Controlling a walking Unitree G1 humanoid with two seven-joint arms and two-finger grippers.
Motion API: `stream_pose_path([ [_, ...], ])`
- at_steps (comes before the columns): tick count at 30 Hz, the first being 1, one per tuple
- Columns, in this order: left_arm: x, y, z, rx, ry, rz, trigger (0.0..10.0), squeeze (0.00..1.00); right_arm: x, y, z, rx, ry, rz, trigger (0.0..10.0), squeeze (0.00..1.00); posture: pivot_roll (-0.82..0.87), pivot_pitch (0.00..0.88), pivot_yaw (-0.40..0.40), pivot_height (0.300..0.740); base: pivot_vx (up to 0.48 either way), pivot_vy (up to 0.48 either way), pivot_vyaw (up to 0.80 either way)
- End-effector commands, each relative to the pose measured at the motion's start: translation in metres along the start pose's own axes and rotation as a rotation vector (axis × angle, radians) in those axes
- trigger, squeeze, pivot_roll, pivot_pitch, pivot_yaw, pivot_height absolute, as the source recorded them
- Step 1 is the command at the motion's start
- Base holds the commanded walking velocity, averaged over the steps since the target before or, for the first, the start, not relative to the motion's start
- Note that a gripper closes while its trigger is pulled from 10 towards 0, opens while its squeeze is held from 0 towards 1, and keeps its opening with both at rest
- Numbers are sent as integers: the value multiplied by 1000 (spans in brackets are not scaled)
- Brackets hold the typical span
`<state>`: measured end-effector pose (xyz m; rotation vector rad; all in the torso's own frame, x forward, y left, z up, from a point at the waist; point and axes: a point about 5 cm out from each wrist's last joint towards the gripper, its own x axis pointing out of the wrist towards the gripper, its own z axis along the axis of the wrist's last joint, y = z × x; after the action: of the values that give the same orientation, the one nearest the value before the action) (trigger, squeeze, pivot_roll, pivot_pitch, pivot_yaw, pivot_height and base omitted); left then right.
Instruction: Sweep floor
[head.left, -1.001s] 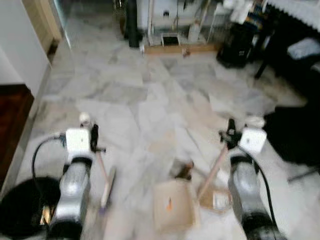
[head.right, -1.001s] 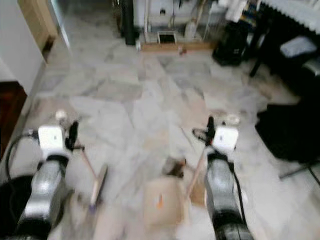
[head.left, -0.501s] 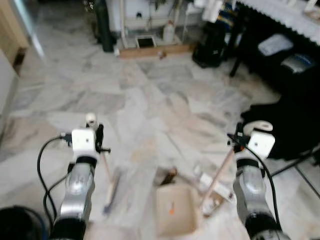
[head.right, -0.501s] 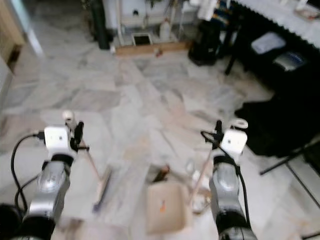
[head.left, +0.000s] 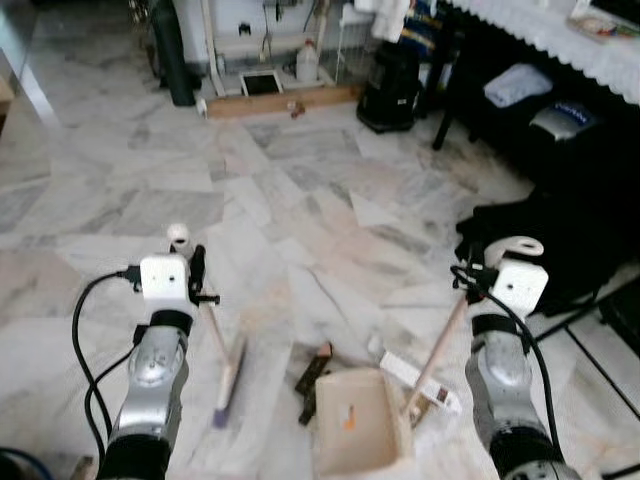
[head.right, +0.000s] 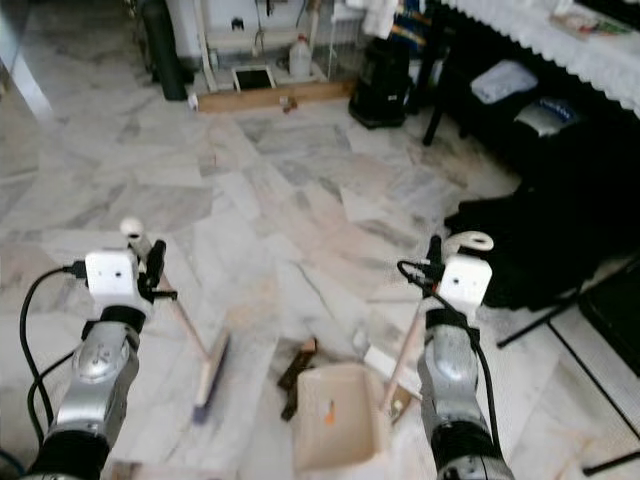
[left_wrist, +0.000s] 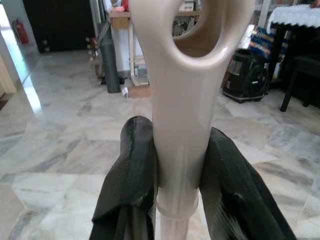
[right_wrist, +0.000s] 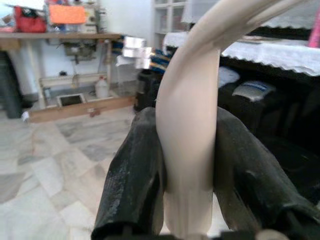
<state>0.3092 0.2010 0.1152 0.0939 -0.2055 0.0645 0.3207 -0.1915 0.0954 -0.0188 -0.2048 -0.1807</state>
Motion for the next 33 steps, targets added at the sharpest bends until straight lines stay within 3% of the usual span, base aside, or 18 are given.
stream_pose_path([
  [1,5,-2,13,4,-70,-11,10000,0,4,-5,7,15,-37,-27,10000,0,93,99,-66,740,0,0,0],
  [12,5,-2,13,-1,-58,-10,10000,0,3,-5,9,20,-48,-28,10000,0,92,108,-65,740,0,0,-297],
  [22,4,-2,13,-1,-60,-13,10000,0,3,-4,8,26,-37,-27,10000,0,94,113,-64,740,0,475,0],
  [33,5,-2,14,3,-64,-17,10000,0,4,-3,8,27,-29,-26,10000,0,97,108,-61,740,0,473,-757],
])
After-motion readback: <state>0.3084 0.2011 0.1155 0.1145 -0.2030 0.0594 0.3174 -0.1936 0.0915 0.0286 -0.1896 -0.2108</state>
